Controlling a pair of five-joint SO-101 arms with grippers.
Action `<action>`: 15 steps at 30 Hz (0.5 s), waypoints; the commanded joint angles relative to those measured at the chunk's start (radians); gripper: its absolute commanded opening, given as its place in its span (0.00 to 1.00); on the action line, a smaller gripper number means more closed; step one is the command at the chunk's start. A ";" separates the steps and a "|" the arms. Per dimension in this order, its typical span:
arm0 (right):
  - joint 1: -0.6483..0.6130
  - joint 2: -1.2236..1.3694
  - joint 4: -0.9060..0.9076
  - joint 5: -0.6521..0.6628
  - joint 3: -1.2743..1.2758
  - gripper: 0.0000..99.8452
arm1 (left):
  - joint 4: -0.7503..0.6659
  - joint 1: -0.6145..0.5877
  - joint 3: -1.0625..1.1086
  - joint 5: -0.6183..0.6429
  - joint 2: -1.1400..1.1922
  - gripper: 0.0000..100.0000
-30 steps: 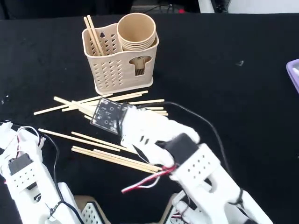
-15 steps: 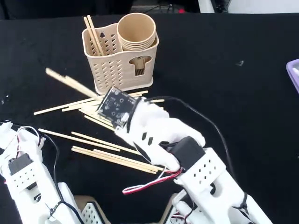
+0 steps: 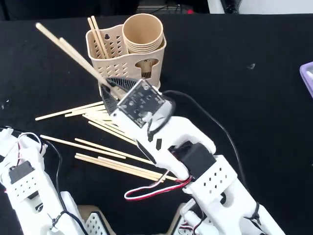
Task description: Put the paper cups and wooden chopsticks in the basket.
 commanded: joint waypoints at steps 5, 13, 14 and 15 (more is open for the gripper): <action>0.015 -0.019 -0.256 -0.009 -0.025 0.01 | -0.003 -0.002 -0.059 0.008 -0.018 0.03; 0.017 0.194 -0.713 -0.003 -0.008 0.01 | -0.003 -0.002 -0.059 0.008 -0.018 0.03; 0.017 0.243 -0.744 -0.003 -0.030 0.01 | -0.003 -0.002 -0.059 0.008 -0.018 0.03; 0.023 0.292 -0.766 -0.003 -0.058 0.01 | -0.003 -0.002 -0.059 0.008 -0.018 0.03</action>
